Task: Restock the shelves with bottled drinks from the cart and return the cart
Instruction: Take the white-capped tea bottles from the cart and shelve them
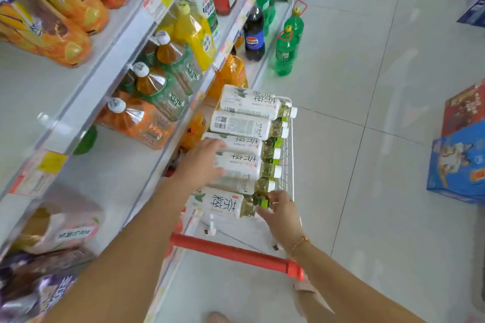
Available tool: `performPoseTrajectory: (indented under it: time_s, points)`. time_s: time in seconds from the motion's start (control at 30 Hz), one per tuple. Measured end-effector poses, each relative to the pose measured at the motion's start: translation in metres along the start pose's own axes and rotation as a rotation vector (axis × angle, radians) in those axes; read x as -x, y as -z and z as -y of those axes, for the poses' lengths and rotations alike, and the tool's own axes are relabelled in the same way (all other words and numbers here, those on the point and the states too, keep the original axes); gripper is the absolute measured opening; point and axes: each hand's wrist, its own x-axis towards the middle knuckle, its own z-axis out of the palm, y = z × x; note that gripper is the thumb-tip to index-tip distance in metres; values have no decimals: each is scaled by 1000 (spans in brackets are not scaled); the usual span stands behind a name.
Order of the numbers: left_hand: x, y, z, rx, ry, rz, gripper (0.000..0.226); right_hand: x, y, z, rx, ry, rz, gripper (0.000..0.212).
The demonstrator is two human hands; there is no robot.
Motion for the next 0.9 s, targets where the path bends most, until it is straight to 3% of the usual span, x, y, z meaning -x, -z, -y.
performPoseTrajectory:
  time_s: [0.13, 0.27, 0.33, 0.43, 0.57, 0.67, 0.77, 0.9]
  points:
    - [-37, -5, -7, -134, 11, 311, 70, -27, -7, -6, -95, -260, 331, 41]
    - [-48, -13, -8, -259, -44, 373, 81, -39, -13, -14, -183, -335, 387, 30]
    - [-47, -18, -5, -341, -74, 411, 84, -45, -13, -12, -149, -369, 413, 33]
    - [-34, -26, 2, -300, -25, 395, 85, -45, -11, -9, -102, -343, 416, 40]
    - [-14, -18, 7, -45, 58, 250, 80, -31, -15, -4, -405, -312, 372, 26]
    - [2, 3, 8, 102, 163, 90, 81, -12, -14, 13, -387, -154, 232, 28]
    - [21, 25, 7, 242, 155, -44, 96, 1, 2, 51, -117, 220, 96, 17]
    - [50, 43, 1, 480, 117, -209, 84, -1, 20, 102, 191, 609, 123, 24]
